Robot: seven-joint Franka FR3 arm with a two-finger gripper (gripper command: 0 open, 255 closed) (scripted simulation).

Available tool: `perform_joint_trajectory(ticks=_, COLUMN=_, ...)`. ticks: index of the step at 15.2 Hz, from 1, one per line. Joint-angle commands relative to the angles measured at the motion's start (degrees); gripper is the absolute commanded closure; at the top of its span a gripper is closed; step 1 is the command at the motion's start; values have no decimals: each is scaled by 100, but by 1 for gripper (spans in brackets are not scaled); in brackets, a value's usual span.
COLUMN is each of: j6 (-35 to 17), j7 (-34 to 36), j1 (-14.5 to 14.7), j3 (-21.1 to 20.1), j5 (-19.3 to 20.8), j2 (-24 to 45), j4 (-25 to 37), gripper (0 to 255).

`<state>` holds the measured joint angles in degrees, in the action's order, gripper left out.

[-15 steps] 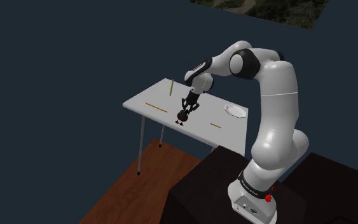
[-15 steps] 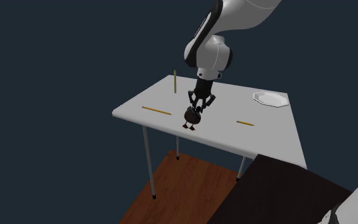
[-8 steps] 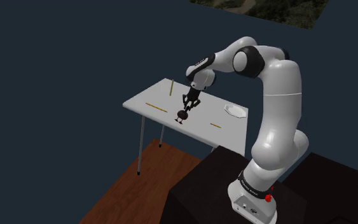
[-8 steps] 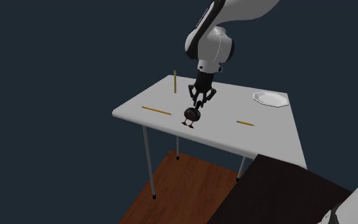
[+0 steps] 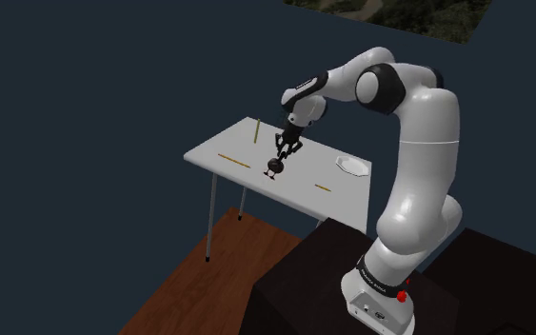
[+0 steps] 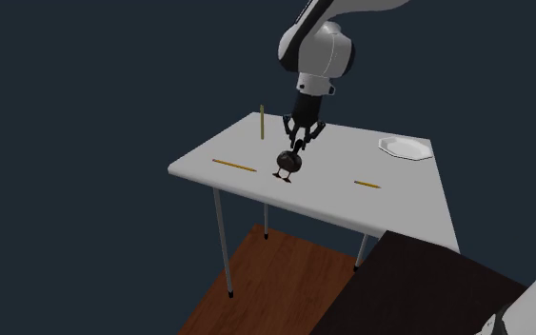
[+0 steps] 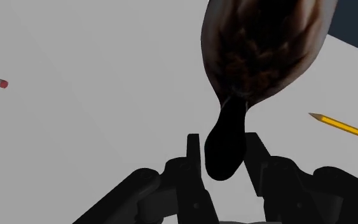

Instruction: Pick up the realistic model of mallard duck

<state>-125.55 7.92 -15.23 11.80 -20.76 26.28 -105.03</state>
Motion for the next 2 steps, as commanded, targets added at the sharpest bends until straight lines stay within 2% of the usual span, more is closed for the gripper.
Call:
perform_joint_trajectory(ticks=1, j6=75, j7=39, j1=14, j3=11, j5=29, j2=-61, j4=20, gripper=255)
perform_joint_trajectory(ticks=2, j6=75, j7=39, j1=14, j3=10, j5=28, j2=-61, j4=20, gripper=255)
